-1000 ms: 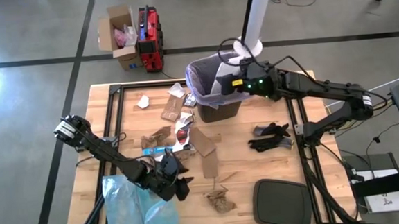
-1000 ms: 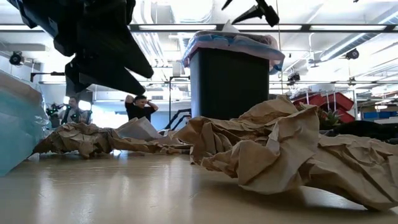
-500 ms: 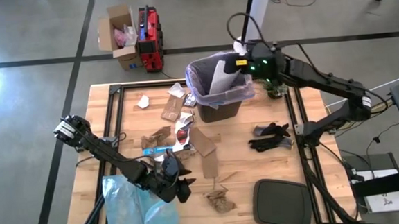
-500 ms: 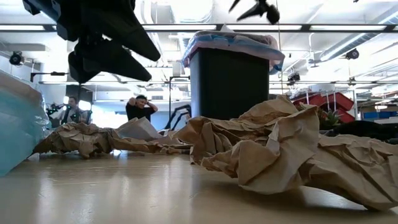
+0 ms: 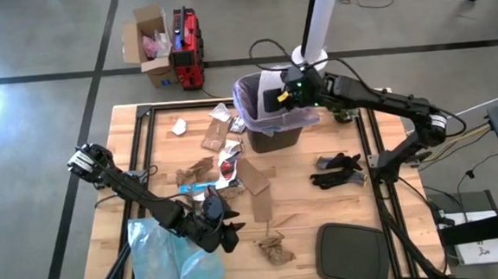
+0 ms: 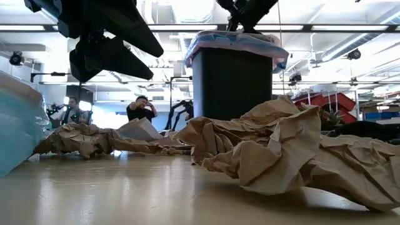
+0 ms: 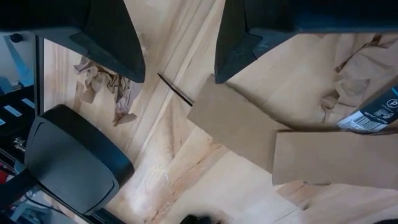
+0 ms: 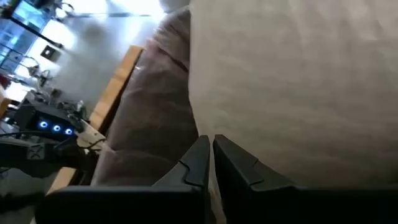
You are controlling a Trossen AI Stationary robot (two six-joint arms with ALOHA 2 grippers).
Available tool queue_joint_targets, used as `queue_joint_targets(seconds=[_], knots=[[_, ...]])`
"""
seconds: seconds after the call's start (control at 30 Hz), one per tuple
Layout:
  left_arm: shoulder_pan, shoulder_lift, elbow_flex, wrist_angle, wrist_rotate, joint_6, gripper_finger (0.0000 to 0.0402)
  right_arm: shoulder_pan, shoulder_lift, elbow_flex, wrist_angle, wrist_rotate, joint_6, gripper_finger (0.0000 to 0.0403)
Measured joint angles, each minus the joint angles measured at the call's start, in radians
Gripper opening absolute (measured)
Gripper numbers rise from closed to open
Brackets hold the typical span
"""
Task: Place trash/remove bag and relplace
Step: Put the brown paper napkin into the trash bin
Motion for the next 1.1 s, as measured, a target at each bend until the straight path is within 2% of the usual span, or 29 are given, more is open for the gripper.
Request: queue_joint_targets(seconds=[0.17,0.33,0.43,0.6,0.8,1.1], knots=[[0.0,0.0,0.0,0.0,-0.001,0.002,0.0173,0.011,-0.077,0.039,0.022,0.031,-0.051,0.0003],[0.002,0.0,0.0,0.004,-0.014,0.036,0.017,0.062,-0.163,0.082,0.021,0.035,-0.191,0.0001],[0.004,0.0,0.0,0.007,-0.037,0.058,0.0174,0.143,-0.223,0.085,0.018,0.033,-0.291,0.0],[0.027,-0.001,0.001,0.009,-0.052,0.073,0.0185,0.366,-0.263,0.081,-0.032,0.035,-0.419,0.0],[0.055,-0.014,0.001,0.007,-0.032,0.169,0.0194,0.635,-0.229,0.03,-0.049,0.111,-0.416,0.0],[0.055,-0.015,0.001,-0.007,0.051,0.249,0.0197,0.837,-0.094,-0.087,-0.055,0.135,-0.219,0.0019]])
